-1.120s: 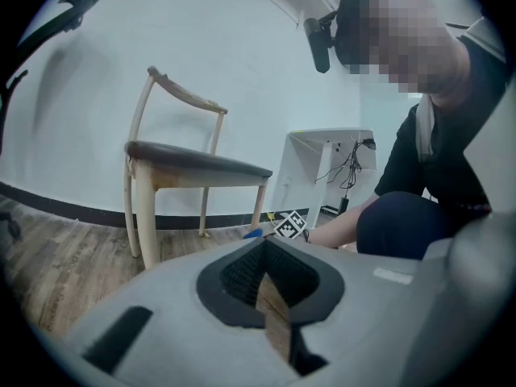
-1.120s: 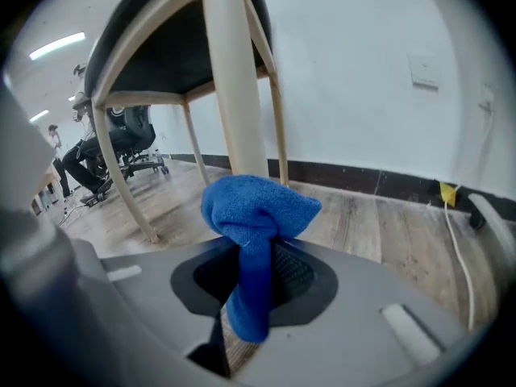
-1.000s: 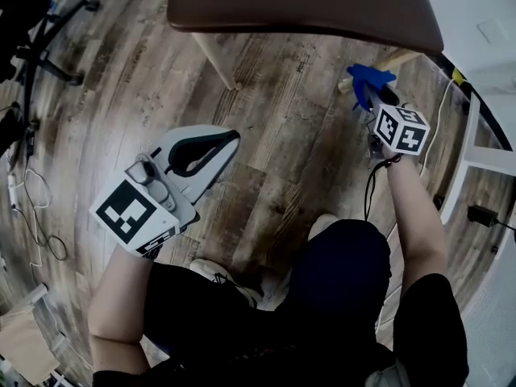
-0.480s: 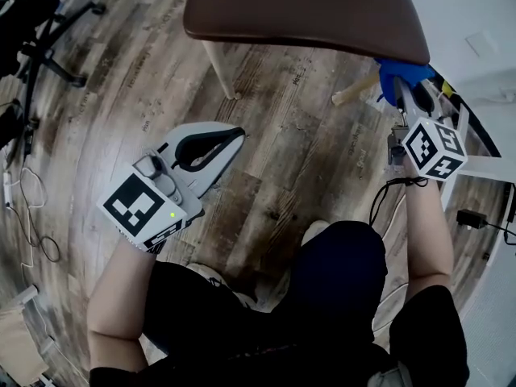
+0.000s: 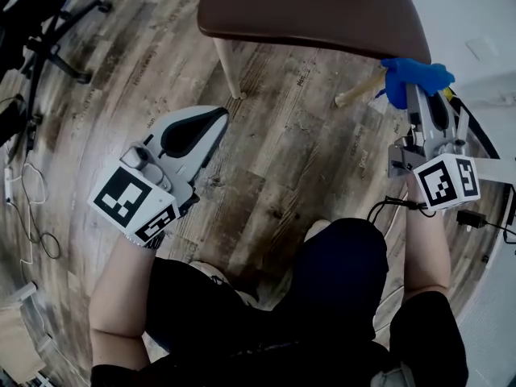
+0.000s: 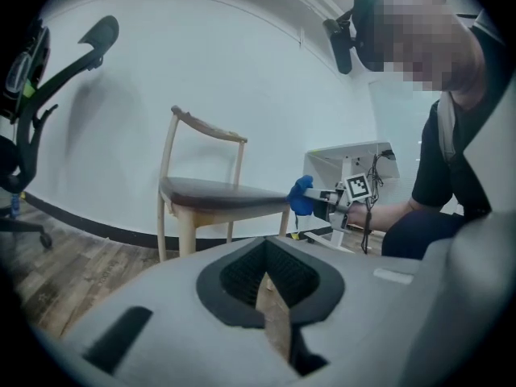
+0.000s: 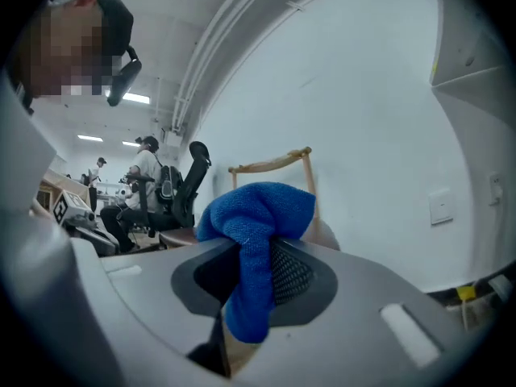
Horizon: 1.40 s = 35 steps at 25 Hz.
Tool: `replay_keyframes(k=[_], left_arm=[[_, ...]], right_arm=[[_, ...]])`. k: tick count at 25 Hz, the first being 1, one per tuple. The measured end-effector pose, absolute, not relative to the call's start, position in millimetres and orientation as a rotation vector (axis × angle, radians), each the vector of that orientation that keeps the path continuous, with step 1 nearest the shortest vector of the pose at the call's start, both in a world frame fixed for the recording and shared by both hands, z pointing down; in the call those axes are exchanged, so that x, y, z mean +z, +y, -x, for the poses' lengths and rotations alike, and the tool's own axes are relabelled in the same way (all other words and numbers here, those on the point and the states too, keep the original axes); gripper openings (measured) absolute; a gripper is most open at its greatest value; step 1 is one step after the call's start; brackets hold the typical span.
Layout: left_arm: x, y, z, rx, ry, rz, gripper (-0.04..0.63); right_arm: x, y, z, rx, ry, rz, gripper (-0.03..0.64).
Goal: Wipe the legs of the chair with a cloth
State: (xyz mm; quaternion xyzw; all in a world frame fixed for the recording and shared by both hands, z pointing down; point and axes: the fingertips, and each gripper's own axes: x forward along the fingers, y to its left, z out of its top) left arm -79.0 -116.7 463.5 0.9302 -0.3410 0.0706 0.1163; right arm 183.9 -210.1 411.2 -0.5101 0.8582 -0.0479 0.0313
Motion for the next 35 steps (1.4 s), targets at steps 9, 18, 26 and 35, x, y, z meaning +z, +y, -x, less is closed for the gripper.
replay_keyframes(k=[9, 18, 26, 35], left_arm=[[395, -125, 125, 0.005, -1.263, -2.585, 0.005], [299, -44, 173, 0.073, -1.273, -2.268, 0.005], [114, 20, 181, 0.076, -1.301, -2.209, 0.005], [-80, 60, 163, 0.055, -1.14, -2.37, 0.005]], right_arm=[[354, -192, -157, -0.253, 2.698, 1.447, 0.089], [236, -138, -146, -0.577, 2.793, 1.472, 0.089], [61, -82, -129, -0.657, 2.76, 1.501, 0.089], [-111, 6, -102, -0.657, 2.672, 1.525, 0.089]])
